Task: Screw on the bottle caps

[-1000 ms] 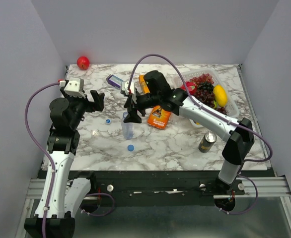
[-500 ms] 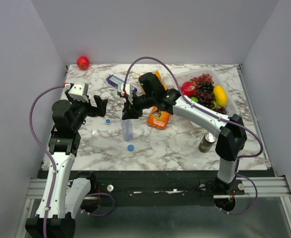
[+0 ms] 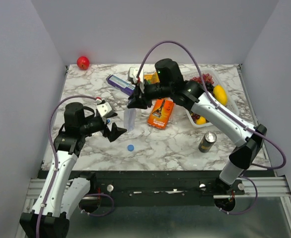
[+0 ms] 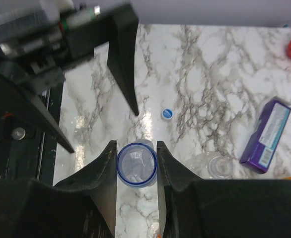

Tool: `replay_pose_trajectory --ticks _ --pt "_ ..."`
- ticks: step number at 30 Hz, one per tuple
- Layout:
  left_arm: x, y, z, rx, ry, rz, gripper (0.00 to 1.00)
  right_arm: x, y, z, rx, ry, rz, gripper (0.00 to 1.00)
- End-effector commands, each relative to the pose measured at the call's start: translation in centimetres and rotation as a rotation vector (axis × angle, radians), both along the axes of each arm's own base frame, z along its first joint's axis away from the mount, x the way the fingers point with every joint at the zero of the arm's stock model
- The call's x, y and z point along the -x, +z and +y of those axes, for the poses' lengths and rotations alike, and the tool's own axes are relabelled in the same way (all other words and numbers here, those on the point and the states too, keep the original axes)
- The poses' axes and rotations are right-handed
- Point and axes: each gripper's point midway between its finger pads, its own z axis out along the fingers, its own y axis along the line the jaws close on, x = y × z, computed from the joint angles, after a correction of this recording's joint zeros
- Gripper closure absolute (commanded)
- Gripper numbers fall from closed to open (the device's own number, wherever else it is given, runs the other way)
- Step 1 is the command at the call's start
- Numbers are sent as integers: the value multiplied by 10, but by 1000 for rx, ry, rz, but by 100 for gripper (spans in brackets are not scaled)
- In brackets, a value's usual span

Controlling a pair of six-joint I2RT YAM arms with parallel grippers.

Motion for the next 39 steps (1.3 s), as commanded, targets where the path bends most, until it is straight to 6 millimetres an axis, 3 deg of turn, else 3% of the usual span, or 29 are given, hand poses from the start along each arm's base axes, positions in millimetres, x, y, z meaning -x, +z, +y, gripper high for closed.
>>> replay_pose_trajectory --ticks 1,7,12,15,18,22,25,26,32,35,39 --pt "19 -16 -29 -23 -159 -11 1 5 39 -11 -50 -36 4 83" --pt "1 -16 -45 24 -129 -34 1 19 48 -8 -82 32 39 82" --pt "-34 -10 -29 35 80 -89 1 23 41 -8 -62 51 65 81" --pt "-38 -7 -22 -3 114 -114 1 20 35 -12 -41 30 52 82" --pt "-32 -8 -27 -3 64 -122 1 29 39 -13 -59 73 61 82" --pt "-2 -9 -57 84 -188 -55 1 38 44 -8 -94 121 93 81" --pt "-1 -9 -70 132 -234 25 3 40 48 -3 -112 152 98 80" --pt "-5 0 -72 145 -233 -7 4 40 50 -2 -116 161 98 80" --pt "-10 -2 -75 129 -242 1 22 41 52 -1 -122 172 91 80" --pt "-8 -2 -73 124 -236 -3 32 41 49 -3 -113 160 89 73" --pt "-7 -3 -67 120 -183 13 47 27 46 -8 -92 60 77 42"
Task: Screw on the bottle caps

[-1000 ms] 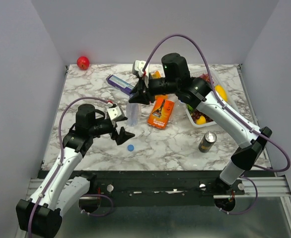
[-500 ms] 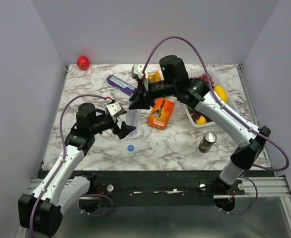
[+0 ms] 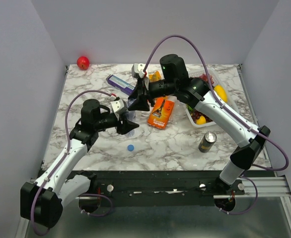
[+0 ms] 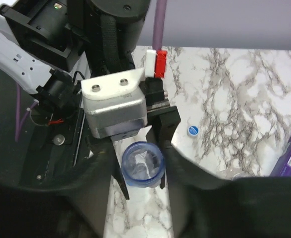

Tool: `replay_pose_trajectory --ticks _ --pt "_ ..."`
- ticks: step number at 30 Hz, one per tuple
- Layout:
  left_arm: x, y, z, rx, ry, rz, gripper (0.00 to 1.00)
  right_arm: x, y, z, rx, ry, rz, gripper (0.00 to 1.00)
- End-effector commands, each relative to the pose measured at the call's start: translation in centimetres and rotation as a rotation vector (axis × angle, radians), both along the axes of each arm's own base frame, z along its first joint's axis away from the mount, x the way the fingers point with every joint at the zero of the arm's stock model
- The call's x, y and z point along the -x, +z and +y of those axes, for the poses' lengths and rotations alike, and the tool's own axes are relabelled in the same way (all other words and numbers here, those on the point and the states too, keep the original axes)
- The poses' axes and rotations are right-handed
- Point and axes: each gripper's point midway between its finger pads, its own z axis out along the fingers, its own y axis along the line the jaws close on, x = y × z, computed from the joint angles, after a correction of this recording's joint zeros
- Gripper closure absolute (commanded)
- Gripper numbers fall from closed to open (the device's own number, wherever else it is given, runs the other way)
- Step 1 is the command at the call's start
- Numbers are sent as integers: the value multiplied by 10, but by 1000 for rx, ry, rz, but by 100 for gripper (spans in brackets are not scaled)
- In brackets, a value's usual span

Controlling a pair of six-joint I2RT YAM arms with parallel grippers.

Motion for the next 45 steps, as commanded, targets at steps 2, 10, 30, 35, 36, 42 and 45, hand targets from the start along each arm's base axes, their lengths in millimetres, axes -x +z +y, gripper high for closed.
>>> replay_pose_trajectory --ticks 2,10,30,35,36,42,45 --pt "1 15 10 7 59 -29 53 -15 8 -12 6 -118 -18 38" --pt "-14 14 50 12 241 -28 66 -30 -8 -67 48 -163 -106 30" --pt "-44 81 110 173 595 -123 96 9 -280 24 456 150 -202 33" --pt "-41 75 118 162 625 -124 96 18 -299 37 478 207 -179 33" --pt "-41 74 119 160 630 -120 96 21 -301 38 480 230 -175 33" --pt "-40 69 123 158 643 -118 96 40 -321 32 555 294 -149 34" --pt "-40 68 124 154 647 -120 96 37 -327 31 587 270 -148 33"
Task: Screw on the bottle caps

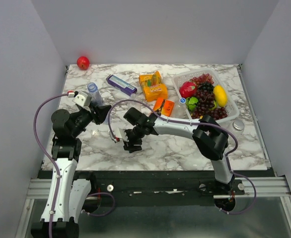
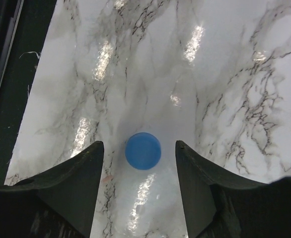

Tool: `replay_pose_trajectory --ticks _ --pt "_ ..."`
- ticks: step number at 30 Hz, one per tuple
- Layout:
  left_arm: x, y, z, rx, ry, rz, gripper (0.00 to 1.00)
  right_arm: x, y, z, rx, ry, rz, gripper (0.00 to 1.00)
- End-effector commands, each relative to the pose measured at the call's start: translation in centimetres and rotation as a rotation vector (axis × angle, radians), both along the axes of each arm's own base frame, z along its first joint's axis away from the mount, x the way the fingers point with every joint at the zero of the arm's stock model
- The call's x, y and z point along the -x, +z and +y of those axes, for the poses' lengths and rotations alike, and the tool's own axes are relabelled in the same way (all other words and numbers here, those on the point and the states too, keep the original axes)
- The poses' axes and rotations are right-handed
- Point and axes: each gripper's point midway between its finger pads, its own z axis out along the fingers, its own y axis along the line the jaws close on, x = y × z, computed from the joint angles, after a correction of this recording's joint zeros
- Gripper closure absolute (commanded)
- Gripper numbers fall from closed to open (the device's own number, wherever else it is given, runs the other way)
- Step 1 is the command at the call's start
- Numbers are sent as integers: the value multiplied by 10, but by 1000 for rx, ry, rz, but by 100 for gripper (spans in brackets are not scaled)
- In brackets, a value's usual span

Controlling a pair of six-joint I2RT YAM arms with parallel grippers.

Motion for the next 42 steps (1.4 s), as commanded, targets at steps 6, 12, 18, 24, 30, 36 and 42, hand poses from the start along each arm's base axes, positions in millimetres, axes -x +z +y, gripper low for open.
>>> replay_pose_trajectory --ticks 6,12,18,24,30,36,42 --pt "-3 -6 8 -2 39 1 96 -7 -29 -7 105 -1 -37 38" --pt "-5 -5 6 5 31 5 96 -12 -33 -6 118 -10 -52 50" --pt "-6 -14 3 2 9 13 96 -8 -20 -13 106 -26 -61 63" --pt "-14 -29 -14 -10 -91 -12 96 9 38 -65 81 -77 -35 66" --pt "-2 -54 -68 -152 -344 -80 98 -2 154 -129 -53 -279 46 66" --pt "53 -108 -126 -253 -620 -133 100 7 247 -149 -193 -280 -7 64" --pt "92 -143 -163 -277 -779 -162 100 14 259 -150 -172 -236 -24 63"
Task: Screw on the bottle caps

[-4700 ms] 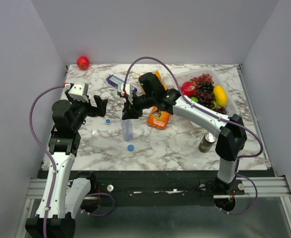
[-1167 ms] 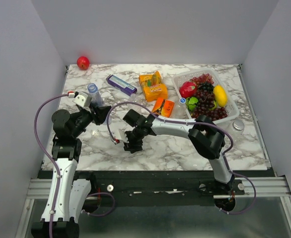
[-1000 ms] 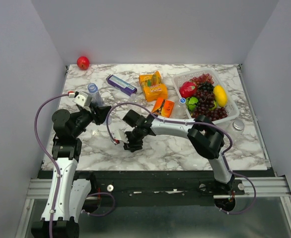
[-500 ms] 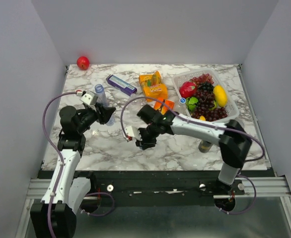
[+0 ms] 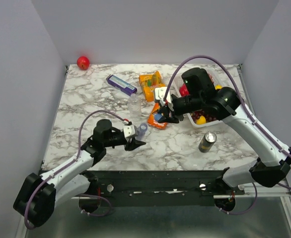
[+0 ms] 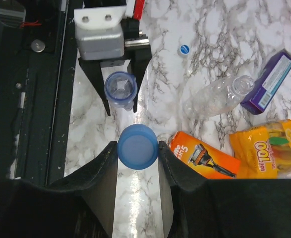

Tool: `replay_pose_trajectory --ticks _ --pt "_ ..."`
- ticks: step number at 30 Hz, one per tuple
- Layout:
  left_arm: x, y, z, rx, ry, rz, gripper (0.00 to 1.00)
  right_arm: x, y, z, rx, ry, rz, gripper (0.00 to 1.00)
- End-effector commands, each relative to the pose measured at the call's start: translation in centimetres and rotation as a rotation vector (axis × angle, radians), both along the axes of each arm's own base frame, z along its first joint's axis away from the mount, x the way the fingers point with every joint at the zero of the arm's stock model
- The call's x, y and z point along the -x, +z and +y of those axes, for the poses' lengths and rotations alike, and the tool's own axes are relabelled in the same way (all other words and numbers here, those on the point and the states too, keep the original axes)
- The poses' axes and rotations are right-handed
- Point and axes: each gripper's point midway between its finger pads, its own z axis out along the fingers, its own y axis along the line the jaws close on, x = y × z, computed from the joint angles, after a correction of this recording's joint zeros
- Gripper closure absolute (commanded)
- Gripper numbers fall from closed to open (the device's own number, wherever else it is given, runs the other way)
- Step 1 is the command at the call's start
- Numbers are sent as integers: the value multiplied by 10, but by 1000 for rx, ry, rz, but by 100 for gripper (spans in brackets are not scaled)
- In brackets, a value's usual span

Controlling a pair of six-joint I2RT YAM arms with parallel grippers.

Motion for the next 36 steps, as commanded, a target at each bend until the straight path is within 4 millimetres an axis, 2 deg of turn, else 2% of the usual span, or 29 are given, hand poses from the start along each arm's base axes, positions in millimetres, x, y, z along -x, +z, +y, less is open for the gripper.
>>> replay_pose_trajectory --ticks 1,5,14,20,26,36 --pt "18 -8 -23 16 -111 -110 100 20 -21 -4 102 75 73 61" --pt "25 -12 -33 22 -143 -82 100 35 -27 0 170 195 35 61" --pt "28 -10 -40 12 -165 -55 100 39 -37 14 227 279 -15 60" --pt "28 -6 -39 20 -153 -52 100 44 -46 19 251 305 -30 59" --pt "25 -1 -39 24 -146 -75 100 40 -57 24 279 288 -43 59" --pt "23 3 -40 21 -145 -85 100 41 -63 28 319 304 -62 59"
